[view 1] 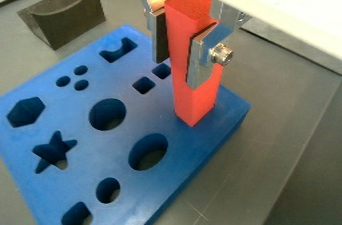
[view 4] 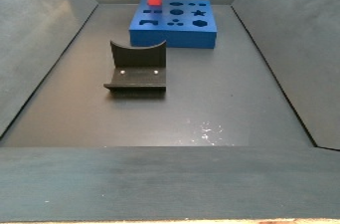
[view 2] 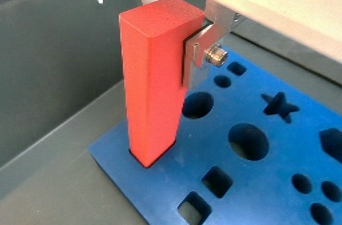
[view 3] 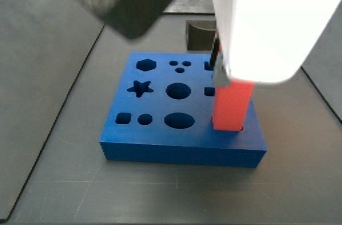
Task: Pick up the rectangle object. Move up. Place the rectangle object on the fixture. Regrasp the rectangle object. Move to above the board. Insert the rectangle object.
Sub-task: Insert the rectangle object.
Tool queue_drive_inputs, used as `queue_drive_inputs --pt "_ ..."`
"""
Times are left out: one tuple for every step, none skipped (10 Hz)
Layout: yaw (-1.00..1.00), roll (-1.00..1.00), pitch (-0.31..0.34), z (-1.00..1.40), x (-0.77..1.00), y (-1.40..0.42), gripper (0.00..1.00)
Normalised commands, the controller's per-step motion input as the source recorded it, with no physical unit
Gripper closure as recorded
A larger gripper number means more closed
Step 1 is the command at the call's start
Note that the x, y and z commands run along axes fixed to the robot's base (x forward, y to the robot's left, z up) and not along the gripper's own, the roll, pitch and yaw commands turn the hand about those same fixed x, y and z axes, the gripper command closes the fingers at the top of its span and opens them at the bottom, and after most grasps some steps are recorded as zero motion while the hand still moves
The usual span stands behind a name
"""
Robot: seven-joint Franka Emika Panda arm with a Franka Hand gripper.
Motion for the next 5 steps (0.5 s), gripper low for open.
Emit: queue_drive_inputs --pt "0.00 0.49 0.369 -0.47 0.27 -0.15 1.00" --pt "0.00 0.49 0.409 -0.57 0.34 -0.12 1.00" --pt "0.00 0.48 0.451 -0.59 0.40 -0.09 1.00" --pt "0.00 0.43 0.440 -0.63 0.44 -0.09 1.00" --pt "0.00 0.39 0.423 -0.66 0.43 -0.10 1.00"
